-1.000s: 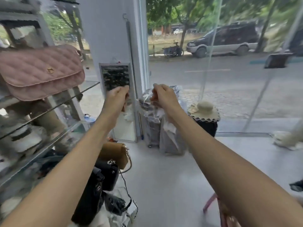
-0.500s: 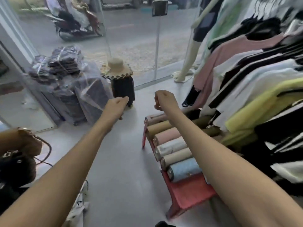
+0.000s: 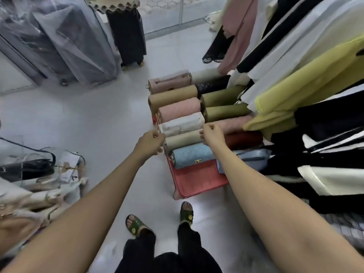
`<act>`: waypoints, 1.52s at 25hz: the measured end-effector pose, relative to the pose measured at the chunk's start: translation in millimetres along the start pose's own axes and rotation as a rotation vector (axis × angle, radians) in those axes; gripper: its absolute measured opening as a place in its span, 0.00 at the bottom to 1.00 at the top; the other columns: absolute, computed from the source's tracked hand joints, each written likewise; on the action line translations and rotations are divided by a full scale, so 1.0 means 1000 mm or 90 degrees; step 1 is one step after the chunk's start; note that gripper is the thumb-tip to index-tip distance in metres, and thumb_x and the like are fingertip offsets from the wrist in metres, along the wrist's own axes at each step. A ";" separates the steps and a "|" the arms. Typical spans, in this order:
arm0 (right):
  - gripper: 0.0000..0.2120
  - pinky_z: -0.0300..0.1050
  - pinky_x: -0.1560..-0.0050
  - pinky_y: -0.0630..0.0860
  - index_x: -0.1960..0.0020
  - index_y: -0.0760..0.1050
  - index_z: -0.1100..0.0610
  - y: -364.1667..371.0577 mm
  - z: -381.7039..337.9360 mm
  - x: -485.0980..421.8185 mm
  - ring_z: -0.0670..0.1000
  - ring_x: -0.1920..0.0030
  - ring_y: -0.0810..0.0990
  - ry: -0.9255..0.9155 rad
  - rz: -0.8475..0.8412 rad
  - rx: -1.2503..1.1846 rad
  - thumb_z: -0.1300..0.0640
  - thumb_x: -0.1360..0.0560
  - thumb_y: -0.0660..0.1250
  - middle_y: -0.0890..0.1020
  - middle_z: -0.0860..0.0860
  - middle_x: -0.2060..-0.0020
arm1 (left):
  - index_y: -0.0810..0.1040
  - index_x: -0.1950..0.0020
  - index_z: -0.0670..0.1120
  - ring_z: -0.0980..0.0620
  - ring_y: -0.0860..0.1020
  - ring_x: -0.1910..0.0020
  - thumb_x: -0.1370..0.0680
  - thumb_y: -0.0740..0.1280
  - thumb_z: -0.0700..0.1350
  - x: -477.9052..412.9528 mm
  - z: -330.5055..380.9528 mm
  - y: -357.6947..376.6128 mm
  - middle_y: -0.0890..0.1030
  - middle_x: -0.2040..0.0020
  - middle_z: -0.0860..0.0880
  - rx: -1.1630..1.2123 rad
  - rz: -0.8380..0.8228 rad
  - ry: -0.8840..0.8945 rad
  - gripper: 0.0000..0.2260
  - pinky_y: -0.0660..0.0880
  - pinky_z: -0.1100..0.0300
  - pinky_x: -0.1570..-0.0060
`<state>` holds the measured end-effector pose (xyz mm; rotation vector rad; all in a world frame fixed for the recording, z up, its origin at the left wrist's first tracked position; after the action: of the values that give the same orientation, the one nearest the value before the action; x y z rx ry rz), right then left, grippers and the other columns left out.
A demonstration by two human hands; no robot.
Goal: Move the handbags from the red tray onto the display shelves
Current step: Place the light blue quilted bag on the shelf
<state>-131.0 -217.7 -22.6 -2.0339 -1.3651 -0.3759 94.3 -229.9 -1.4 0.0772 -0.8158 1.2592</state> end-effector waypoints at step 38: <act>0.26 0.57 0.35 0.78 0.33 0.69 0.52 0.016 0.173 -0.079 0.55 0.37 0.80 0.214 -0.085 0.006 0.44 0.26 0.72 0.79 0.51 0.37 | 0.65 0.30 0.49 0.52 0.73 0.40 0.19 0.68 0.52 -0.062 -0.156 0.114 0.72 0.32 0.48 0.364 0.180 -0.296 0.21 0.74 0.55 0.42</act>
<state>-170.1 -165.0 -201.8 -1.7782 -1.2894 -0.7335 70.0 -167.3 -192.6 0.7600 -0.8524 1.7489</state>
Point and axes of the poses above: each hand's wrist, its own x-axis away from the middle knuckle, its own y-axis out of the palm, z = x × y, the point moved 5 cm from there along -x, towards the middle knuckle
